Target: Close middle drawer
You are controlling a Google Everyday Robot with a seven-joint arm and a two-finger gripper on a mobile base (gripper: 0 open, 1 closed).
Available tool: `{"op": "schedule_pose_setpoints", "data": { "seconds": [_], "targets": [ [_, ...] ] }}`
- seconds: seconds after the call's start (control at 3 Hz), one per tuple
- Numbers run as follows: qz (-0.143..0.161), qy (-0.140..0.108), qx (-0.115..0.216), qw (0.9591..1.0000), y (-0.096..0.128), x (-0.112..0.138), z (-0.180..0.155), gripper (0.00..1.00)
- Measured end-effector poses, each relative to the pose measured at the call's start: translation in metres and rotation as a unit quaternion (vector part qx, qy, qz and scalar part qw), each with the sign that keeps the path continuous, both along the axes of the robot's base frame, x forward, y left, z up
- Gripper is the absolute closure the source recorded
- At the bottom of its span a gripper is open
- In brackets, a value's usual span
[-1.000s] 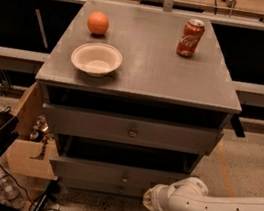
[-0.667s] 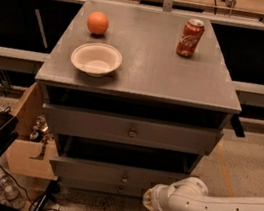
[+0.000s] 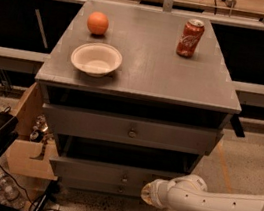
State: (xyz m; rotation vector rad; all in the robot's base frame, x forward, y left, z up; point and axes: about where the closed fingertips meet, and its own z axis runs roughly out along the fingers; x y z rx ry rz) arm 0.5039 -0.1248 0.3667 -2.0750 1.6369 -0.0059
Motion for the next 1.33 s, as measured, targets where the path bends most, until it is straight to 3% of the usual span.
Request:
{"op": "schedule_pose_setpoints", "data": {
  "seconds": [0.33,1.0,1.33],
  "targets": [
    [0.008,-0.012,0.008,0.9999,0.000,0.027,0.001,1.00],
    [0.015,-0.024,0.009,0.9996,-0.009,0.058,0.009,1.00],
    [0.016,-0.026,0.009,0.9995,-0.012,0.062,0.011,1.00]
  ]
}}
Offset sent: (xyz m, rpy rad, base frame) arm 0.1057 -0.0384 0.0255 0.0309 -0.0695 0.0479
